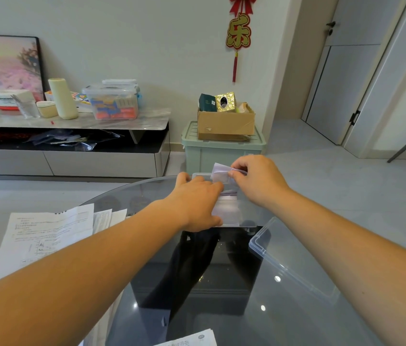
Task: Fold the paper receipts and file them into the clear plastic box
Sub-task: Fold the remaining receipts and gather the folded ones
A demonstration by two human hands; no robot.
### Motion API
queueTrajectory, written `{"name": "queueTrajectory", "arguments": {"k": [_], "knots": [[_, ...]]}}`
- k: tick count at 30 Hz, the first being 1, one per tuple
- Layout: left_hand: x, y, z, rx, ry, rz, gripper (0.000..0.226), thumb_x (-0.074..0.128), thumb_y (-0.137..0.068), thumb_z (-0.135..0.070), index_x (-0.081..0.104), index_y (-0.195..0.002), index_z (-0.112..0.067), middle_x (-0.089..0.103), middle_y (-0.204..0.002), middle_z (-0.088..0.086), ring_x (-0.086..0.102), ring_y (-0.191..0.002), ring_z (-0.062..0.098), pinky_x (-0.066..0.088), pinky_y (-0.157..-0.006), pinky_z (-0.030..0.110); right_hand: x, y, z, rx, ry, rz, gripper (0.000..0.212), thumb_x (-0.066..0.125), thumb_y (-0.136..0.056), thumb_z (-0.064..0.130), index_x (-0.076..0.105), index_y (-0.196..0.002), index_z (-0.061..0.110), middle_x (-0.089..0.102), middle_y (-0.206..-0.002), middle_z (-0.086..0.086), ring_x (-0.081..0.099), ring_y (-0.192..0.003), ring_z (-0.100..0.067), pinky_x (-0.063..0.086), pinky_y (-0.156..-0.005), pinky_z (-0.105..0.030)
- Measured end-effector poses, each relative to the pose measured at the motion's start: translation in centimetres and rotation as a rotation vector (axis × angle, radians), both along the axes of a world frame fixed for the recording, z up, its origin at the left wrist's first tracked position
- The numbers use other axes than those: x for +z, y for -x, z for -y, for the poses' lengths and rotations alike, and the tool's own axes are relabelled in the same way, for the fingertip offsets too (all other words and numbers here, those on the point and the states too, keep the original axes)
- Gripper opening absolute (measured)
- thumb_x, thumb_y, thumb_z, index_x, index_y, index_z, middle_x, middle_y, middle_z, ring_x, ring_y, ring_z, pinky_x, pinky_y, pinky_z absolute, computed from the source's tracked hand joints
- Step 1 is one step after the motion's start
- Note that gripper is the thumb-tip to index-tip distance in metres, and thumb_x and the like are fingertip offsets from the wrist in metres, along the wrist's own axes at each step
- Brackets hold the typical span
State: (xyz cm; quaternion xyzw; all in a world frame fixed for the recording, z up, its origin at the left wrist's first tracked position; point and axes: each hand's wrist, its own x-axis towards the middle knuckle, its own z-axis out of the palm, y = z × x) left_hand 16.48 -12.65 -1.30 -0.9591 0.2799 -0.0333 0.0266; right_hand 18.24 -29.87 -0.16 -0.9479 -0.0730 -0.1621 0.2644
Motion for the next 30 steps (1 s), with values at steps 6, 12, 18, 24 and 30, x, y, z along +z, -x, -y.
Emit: {"name": "queueTrajectory", "arguments": {"k": [6,12,18,24,30], "knots": [[-0.4,0.5,-0.8,-0.058,0.076,0.024,0.067,0.063,-0.086,-0.052,0.037,-0.141,-0.023,0.053,-0.137,-0.001,0.044,-0.128,0.023,0.036,-0.106,0.042,0.4,0.5,-0.4,0.047,0.071,-0.082,0.015,0.064,-0.094,0.027,0.073,-0.082,0.027,0.07,-0.085,0.008,0.061,-0.084,-0.016,0.053,-0.077,-0.036],[-0.8,0.5,-0.8,-0.044,0.008,0.132,0.066,0.055,-0.087,-0.061,0.044,-0.14,-0.022,0.047,-0.14,0.0,0.039,-0.131,0.023,0.031,-0.112,0.041,0.8,0.2,-1.4,0.003,0.168,-0.165,0.01,0.068,-0.093,0.032,0.076,-0.087,0.031,0.068,-0.085,0.008,0.062,-0.086,-0.019,0.05,-0.07,-0.031],[-1.1,1.0,-1.0,-0.051,0.044,0.221,0.069,0.055,-0.088,-0.061,0.044,-0.144,-0.022,0.024,-0.152,0.005,0.02,-0.141,0.026,0.02,-0.115,0.042,1.3,0.0,-2.0,-0.008,0.281,-0.222,0.016,0.065,-0.096,0.036,0.075,-0.105,0.028,0.069,-0.104,0.004,0.063,-0.098,-0.021,0.052,-0.08,-0.034],[-1.3,0.8,-1.0,-0.05,0.065,0.179,0.069,0.055,-0.089,-0.059,0.043,-0.146,-0.023,0.021,-0.157,0.004,0.017,-0.145,0.024,0.017,-0.118,0.041,0.6,-0.4,-2.3,0.044,0.33,-0.118,0.016,0.064,-0.096,0.027,0.077,-0.104,0.028,0.06,-0.109,-0.003,0.062,-0.095,-0.027,0.055,-0.082,-0.043],[-1.4,0.8,-1.0,-0.053,0.096,0.17,0.07,0.056,-0.088,-0.058,0.041,-0.147,-0.024,0.026,-0.153,0.0,0.027,-0.141,0.021,0.017,-0.118,0.041,0.9,-0.6,-3.0,0.049,0.422,-0.133,0.013,0.066,-0.091,0.019,0.077,-0.096,0.023,0.071,-0.096,-0.005,0.065,-0.089,-0.028,0.055,-0.087,-0.044]]}}
